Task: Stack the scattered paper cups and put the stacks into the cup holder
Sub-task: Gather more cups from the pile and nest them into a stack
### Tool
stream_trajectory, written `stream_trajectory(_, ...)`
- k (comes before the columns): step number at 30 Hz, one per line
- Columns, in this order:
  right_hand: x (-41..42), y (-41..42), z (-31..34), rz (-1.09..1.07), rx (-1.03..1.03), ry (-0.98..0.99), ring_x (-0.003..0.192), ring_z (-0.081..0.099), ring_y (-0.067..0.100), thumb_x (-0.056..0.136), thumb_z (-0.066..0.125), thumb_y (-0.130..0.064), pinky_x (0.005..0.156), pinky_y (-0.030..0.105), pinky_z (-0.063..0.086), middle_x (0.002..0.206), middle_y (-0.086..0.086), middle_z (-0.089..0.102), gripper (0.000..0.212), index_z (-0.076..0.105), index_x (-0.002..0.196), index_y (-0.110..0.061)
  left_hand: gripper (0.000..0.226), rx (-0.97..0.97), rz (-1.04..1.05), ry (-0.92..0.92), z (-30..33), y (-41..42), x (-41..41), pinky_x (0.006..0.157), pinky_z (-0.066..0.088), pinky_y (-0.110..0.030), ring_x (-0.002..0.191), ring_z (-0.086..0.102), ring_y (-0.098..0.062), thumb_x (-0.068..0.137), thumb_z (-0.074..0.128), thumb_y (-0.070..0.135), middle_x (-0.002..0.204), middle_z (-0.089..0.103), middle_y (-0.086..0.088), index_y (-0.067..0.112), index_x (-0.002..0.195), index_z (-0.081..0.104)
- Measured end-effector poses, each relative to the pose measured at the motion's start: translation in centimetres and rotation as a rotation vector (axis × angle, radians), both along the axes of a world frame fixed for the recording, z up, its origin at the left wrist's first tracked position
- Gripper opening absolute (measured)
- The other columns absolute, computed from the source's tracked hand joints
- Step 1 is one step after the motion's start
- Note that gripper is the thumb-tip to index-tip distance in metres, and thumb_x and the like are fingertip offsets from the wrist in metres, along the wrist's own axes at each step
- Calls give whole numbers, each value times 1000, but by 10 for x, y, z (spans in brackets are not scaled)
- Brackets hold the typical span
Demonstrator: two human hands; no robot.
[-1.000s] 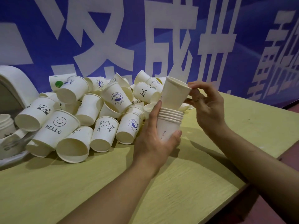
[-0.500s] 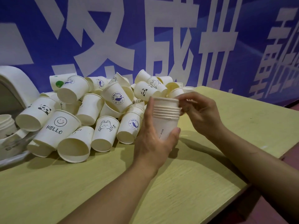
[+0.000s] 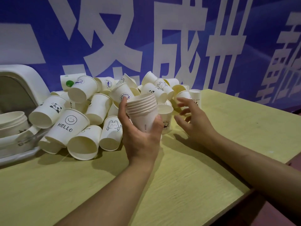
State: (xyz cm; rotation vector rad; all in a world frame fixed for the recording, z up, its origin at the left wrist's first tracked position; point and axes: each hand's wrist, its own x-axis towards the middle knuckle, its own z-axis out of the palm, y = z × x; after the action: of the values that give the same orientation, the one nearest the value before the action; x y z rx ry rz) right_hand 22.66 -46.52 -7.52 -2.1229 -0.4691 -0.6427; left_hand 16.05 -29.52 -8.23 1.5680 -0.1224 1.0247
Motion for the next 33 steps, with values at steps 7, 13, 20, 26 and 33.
stream_trajectory(7,14,23,13,91,102,266,104,51,-5,74,85,-39,74,11,44,123,-9,49,95,26,148,-28,86,-16,-33,-21,1,-2,-1,88,60,-38,124,59,-18,73,71,57,152,43,5,66,139,16)
stream_trajectory(13,13,42,-5,122,124,232,104,60,7,72,86,-29,86,30,56,116,-14,51,99,19,145,-25,88,-60,-66,17,-3,-1,5,76,48,-5,118,58,-8,78,71,48,148,40,13,52,147,16)
stream_trajectory(20,8,25,12,-4,362,79,100,62,16,81,77,-19,83,38,60,114,-7,50,77,22,134,-27,87,-58,-83,27,-5,-1,6,91,58,-36,122,57,-10,75,69,54,139,38,31,57,145,17)
stream_trajectory(26,-2,-1,27,-100,731,-27,95,63,14,93,65,-29,71,24,58,116,1,53,59,27,137,-24,93,241,-170,177,-7,-6,1,101,44,-29,124,47,1,76,71,51,147,38,25,62,145,10)
stream_trajectory(33,-10,6,26,130,704,-42,103,66,17,85,64,-46,76,28,58,119,-3,59,59,34,133,-30,98,590,-174,266,-5,-12,-4,87,39,-26,114,47,-5,83,72,52,146,41,16,62,146,-2)
